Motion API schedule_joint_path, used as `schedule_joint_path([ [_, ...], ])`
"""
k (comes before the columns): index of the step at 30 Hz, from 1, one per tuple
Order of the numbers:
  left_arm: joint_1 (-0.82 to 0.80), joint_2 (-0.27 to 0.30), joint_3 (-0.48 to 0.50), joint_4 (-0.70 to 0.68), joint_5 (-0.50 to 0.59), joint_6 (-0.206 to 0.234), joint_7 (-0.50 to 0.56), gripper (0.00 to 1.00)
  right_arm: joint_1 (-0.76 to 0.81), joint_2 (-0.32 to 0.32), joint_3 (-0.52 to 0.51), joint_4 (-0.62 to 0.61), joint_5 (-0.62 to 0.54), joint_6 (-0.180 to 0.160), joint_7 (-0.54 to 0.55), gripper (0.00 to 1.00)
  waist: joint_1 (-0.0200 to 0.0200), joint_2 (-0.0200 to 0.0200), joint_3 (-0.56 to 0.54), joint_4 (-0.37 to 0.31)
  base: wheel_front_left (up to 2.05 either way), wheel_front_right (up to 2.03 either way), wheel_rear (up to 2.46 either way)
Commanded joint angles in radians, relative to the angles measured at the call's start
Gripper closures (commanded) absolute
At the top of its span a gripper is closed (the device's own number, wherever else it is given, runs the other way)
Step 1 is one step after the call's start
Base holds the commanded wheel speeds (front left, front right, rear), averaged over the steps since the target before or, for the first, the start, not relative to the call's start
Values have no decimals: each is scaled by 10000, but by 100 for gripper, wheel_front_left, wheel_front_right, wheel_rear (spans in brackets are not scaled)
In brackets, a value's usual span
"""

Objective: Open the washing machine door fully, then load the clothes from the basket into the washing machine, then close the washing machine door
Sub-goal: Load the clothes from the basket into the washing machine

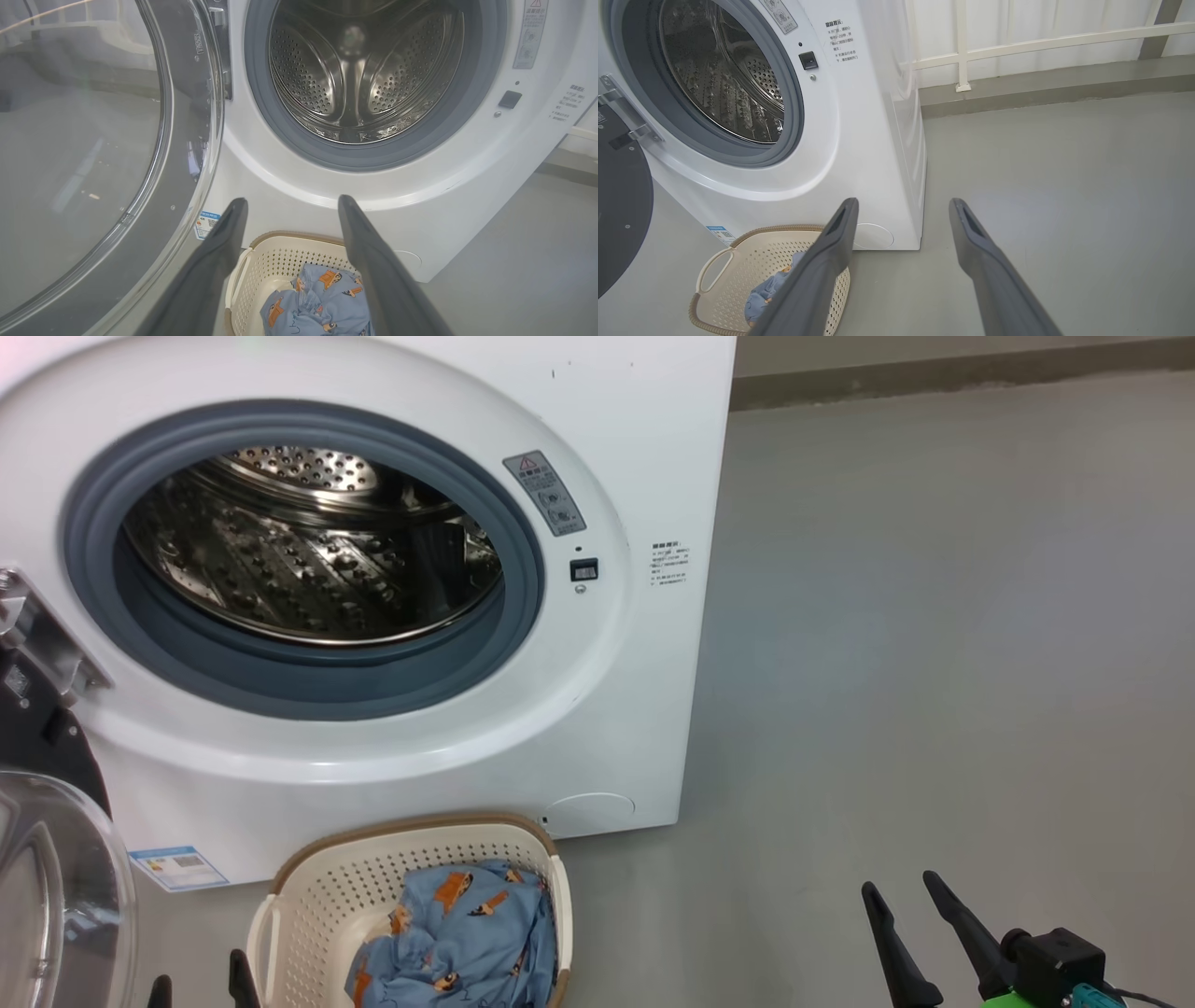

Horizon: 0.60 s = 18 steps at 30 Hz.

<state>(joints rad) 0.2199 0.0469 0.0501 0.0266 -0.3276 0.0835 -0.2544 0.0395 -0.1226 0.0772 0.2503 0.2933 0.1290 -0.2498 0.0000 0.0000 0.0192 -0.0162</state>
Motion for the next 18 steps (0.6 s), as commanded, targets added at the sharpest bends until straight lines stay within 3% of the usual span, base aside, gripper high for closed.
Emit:
schedule_joint_path([
  [1,-364,33,230,-106,166,114,-74,0,-327,-70,238,-255,84,17,-120,0,0,0,177,-73,0,0,0],
  [9,-1089,33,-382,963,265,89,-74,0,-663,-41,283,-397,110,17,-120,0,0,0,915,-291,0,0,0],
  [18,-2735,33,-1094,3513,-260,-561,-68,0,-1510,-157,494,-524,204,17,-120,0,0,0,2239,-870,0,0,0],
])
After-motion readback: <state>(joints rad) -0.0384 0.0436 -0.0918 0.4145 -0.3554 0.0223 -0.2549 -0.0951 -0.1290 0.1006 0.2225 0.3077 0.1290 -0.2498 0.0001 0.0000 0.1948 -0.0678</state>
